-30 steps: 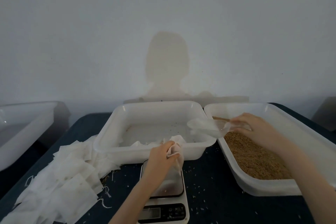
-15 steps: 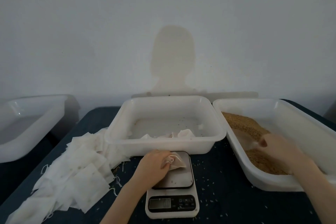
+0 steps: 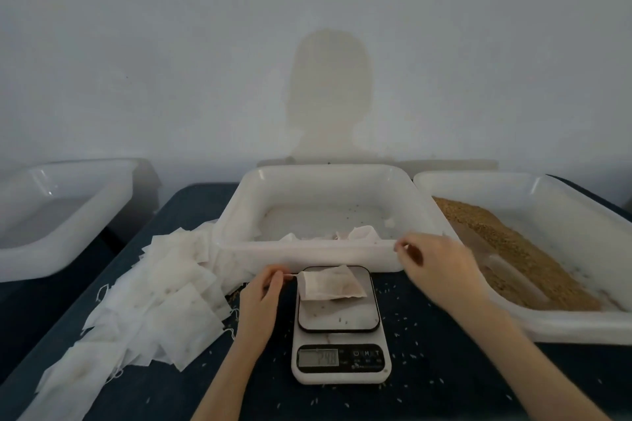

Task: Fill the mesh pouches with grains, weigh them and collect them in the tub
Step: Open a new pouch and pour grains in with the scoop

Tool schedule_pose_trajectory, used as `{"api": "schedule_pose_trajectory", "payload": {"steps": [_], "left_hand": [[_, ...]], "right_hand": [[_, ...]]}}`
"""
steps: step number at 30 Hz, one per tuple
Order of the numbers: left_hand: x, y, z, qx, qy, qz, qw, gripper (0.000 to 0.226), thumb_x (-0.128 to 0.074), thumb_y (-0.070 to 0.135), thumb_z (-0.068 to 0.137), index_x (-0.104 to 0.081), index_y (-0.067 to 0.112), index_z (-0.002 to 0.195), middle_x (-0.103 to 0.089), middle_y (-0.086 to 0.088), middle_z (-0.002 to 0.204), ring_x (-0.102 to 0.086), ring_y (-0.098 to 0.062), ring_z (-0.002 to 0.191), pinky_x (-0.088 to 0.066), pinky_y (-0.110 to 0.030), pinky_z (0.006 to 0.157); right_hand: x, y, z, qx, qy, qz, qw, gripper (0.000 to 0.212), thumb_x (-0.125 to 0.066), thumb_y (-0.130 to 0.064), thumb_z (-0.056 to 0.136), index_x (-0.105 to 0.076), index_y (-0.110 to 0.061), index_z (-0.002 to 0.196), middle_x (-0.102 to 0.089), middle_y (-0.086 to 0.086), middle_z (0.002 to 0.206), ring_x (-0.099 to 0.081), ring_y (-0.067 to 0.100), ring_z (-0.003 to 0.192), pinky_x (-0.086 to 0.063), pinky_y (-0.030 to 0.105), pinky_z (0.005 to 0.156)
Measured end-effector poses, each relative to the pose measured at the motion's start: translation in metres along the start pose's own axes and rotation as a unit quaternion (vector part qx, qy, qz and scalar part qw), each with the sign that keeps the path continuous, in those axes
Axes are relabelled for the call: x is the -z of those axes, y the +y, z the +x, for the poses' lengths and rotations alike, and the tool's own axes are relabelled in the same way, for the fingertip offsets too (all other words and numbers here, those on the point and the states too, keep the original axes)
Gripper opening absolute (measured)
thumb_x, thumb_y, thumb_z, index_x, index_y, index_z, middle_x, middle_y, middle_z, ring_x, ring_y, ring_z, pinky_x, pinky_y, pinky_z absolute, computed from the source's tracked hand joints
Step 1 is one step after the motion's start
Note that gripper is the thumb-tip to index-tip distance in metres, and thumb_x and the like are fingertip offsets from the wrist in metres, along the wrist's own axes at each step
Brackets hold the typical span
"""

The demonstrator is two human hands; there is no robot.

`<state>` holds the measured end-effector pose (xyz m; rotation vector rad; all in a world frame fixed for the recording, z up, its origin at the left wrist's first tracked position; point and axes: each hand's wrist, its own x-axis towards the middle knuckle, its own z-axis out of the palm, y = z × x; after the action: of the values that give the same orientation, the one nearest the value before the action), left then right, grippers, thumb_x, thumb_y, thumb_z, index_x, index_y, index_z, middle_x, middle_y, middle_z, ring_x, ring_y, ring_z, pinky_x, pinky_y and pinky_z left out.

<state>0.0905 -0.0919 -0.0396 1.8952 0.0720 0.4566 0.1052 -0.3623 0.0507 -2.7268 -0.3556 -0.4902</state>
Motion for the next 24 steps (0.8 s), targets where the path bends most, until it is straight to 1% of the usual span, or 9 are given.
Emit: {"api": "schedule_pose_trajectory", "payload": {"steps": [1, 3, 6, 9, 11, 15, 18, 21, 24], "left_hand": [[0.000, -0.003, 0.000, 0.005, 0.011, 0.017, 1.000, 0.021, -0.046, 0.017, 0.098, -0.065, 0.022, 0.092, -0.070, 0.008, 0.087, -0.063, -0.001, 0.084, -0.046, -0.017, 0.077], [0.001, -0.006, 0.001, 0.011, 0.025, 0.048, 0.998, 0.022, -0.046, 0.017, 0.098, -0.065, 0.024, 0.089, -0.067, 0.011, 0.086, -0.061, 0.005, 0.083, -0.042, -0.010, 0.073], [0.001, -0.010, 0.002, 0.024, 0.039, 0.074, 0.996, 0.023, -0.047, 0.016, 0.097, -0.063, 0.027, 0.085, -0.065, 0.015, 0.082, -0.058, 0.011, 0.079, -0.039, -0.003, 0.067], [0.000, -0.013, 0.002, 0.040, 0.046, 0.087, 0.994, 0.022, -0.048, 0.016, 0.096, -0.064, 0.026, 0.085, -0.064, 0.016, 0.080, -0.057, 0.008, 0.077, -0.037, -0.003, 0.065], [0.000, -0.014, 0.002, 0.044, 0.045, 0.093, 0.994, 0.022, -0.048, 0.017, 0.096, -0.064, 0.026, 0.086, -0.064, 0.016, 0.081, -0.057, 0.006, 0.077, -0.037, -0.005, 0.065], [0.002, -0.016, 0.003, 0.044, 0.066, 0.090, 0.993, 0.021, -0.049, 0.016, 0.096, -0.065, 0.026, 0.085, -0.064, 0.016, 0.079, -0.058, 0.006, 0.077, -0.038, -0.006, 0.064], [0.004, -0.016, 0.003, 0.056, 0.079, 0.077, 0.992, 0.020, -0.049, 0.017, 0.096, -0.065, 0.024, 0.086, -0.066, 0.013, 0.080, -0.060, 0.000, 0.080, -0.038, -0.010, 0.068], [0.005, -0.017, 0.002, 0.058, 0.081, 0.068, 0.993, 0.021, -0.048, 0.017, 0.096, -0.064, 0.024, 0.085, -0.067, 0.010, 0.080, -0.061, -0.003, 0.080, -0.040, -0.013, 0.069], [0.004, -0.018, 0.002, 0.058, 0.082, 0.073, 0.992, 0.021, -0.048, 0.017, 0.096, -0.065, 0.024, 0.086, -0.067, 0.009, 0.079, -0.061, -0.002, 0.079, -0.039, -0.012, 0.068]], "right_hand": [[-0.014, -0.004, -0.003, 0.006, -0.003, 0.008, 1.000, 0.016, -0.053, -0.035, 0.093, -0.062, -0.029, 0.082, -0.053, -0.016, 0.060, -0.051, -0.005, 0.051, -0.036, 0.008, 0.047], [-0.042, -0.005, -0.011, -0.004, 0.007, 0.026, 1.000, 0.019, -0.056, -0.033, 0.092, -0.062, -0.026, 0.075, -0.055, -0.012, 0.058, -0.051, -0.002, 0.051, -0.039, 0.011, 0.049], [-0.075, 0.007, -0.019, -0.072, 0.039, 0.078, 0.994, 0.025, -0.060, -0.028, 0.091, -0.058, -0.022, 0.066, -0.054, -0.008, 0.055, -0.051, 0.004, 0.048, -0.046, 0.023, 0.049], [-0.088, 0.018, -0.021, -0.147, 0.019, 0.147, 0.978, 0.024, -0.059, -0.028, 0.092, -0.058, -0.025, 0.068, -0.057, -0.005, 0.057, -0.055, 0.010, 0.050, -0.050, 0.031, 0.053], [-0.092, 0.024, -0.019, -0.167, 0.020, 0.185, 0.968, 0.023, -0.058, -0.028, 0.092, -0.059, -0.026, 0.069, -0.059, -0.002, 0.058, -0.057, 0.014, 0.053, -0.050, 0.034, 0.053], [-0.094, 0.028, -0.021, -0.170, 0.011, 0.215, 0.962, 0.019, -0.059, -0.029, 0.092, -0.062, -0.029, 0.073, -0.062, -0.006, 0.063, -0.059, 0.011, 0.058, -0.052, 0.033, 0.056], [-0.095, 0.030, -0.021, -0.172, 0.016, 0.231, 0.958, 0.019, -0.059, -0.027, 0.091, -0.063, -0.034, 0.073, -0.063, -0.010, 0.064, -0.060, 0.007, 0.059, -0.051, 0.030, 0.057], [-0.094, 0.029, -0.022, -0.168, 0.012, 0.228, 0.959, 0.019, -0.059, -0.026, 0.092, -0.063, -0.034, 0.075, -0.063, -0.010, 0.064, -0.060, 0.006, 0.058, -0.052, 0.031, 0.059], [-0.094, 0.028, -0.022, -0.157, 0.012, 0.222, 0.962, 0.020, -0.059, -0.025, 0.092, -0.063, -0.035, 0.075, -0.063, -0.010, 0.064, -0.060, 0.003, 0.061, -0.051, 0.027, 0.056]]}}
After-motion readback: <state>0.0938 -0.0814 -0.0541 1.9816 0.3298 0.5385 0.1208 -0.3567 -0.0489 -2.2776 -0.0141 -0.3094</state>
